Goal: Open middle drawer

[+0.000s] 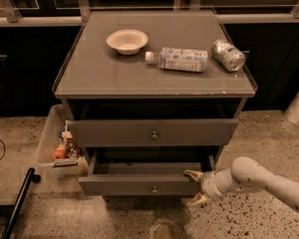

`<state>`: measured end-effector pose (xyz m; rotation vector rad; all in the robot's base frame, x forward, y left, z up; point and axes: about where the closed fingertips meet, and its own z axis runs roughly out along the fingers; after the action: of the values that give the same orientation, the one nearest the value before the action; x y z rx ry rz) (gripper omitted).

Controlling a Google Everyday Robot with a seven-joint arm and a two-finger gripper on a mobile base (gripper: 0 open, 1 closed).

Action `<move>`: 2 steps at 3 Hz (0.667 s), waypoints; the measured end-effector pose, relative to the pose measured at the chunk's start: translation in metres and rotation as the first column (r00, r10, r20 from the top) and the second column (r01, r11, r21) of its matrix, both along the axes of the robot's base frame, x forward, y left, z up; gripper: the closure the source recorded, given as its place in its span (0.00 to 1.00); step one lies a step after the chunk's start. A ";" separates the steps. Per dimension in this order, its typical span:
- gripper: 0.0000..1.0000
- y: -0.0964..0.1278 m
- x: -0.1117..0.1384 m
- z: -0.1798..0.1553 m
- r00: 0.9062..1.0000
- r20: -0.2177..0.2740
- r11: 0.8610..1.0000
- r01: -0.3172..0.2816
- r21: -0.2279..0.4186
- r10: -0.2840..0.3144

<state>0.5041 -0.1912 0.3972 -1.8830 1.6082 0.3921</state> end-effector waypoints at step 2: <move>0.89 -0.002 -0.022 0.002 1.000 -0.012 1.000 -0.012 -0.007 0.012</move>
Offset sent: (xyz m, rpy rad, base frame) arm -0.0381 -0.0054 0.0040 -0.0216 0.0160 0.0280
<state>0.4823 -0.1935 0.3989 -1.8992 1.6088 0.4039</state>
